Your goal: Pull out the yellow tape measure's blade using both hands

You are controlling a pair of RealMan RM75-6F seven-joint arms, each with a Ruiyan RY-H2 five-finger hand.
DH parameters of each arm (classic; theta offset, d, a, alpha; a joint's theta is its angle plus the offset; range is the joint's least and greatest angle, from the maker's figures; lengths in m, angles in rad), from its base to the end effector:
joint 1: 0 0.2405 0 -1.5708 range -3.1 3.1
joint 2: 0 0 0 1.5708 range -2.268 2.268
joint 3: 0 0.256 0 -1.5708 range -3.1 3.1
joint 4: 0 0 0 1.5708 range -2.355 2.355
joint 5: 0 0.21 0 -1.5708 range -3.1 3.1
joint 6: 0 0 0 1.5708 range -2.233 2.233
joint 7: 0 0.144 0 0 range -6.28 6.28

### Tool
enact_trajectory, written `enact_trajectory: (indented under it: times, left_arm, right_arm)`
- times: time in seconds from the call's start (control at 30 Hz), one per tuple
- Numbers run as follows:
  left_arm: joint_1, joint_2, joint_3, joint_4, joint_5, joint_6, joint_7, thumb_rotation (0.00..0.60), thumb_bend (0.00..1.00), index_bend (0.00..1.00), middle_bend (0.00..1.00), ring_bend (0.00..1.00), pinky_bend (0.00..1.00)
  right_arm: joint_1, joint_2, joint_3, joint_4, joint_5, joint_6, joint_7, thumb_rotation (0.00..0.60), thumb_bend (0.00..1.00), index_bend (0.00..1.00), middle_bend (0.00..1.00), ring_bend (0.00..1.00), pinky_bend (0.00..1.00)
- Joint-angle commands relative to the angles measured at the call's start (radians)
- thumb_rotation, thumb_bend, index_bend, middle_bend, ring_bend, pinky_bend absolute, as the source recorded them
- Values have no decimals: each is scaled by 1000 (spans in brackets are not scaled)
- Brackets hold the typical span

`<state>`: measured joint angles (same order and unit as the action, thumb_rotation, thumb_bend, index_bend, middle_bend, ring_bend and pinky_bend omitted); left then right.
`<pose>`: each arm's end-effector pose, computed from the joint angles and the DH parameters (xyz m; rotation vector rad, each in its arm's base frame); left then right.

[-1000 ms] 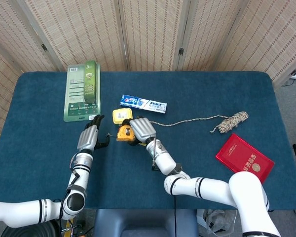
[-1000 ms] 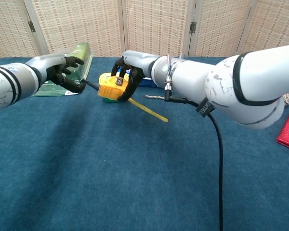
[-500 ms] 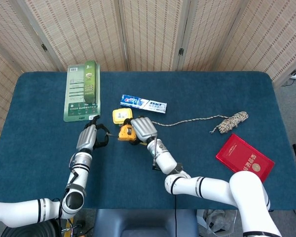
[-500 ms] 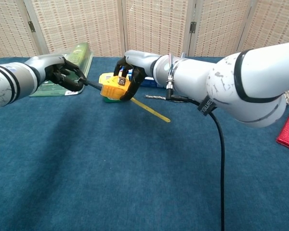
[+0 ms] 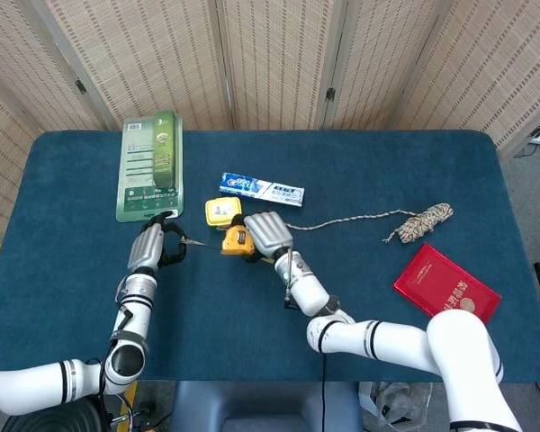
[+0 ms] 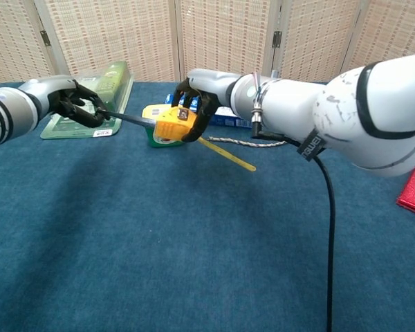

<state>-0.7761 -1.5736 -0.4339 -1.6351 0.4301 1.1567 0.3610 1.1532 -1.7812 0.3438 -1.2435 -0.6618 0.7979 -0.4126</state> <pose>-0.1393 0.3687 0.0130 -1.1738 -1.5577 -0.9911 -0.0151 -0.4037 -0.0757 1.8841 -1.1534 1.0021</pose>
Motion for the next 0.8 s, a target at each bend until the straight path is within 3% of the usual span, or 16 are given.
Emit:
enact_trajectory:
  times: [0.03,0.4,0.8]
  left_arm:
    - [12,22,-5,3,-7,-21,-17,600,579,715,129,0,0]
    - [50,111,-20,7,-26,-94,-83,600,579,717,129,0,0]
    - [89,227,-9,13,-34,-192,-147,600,579,718,129,0,0]
  right_arm:
    - [-16,35,-13,-33,5,7,-11,600,270,554,479,381,184]
    - [-99,185,-52,-155,-20,30,17,600,270,554,479,385,184]
    - [-188,348,-97,-277,-118,67,60,600,269,555,479,385,184]
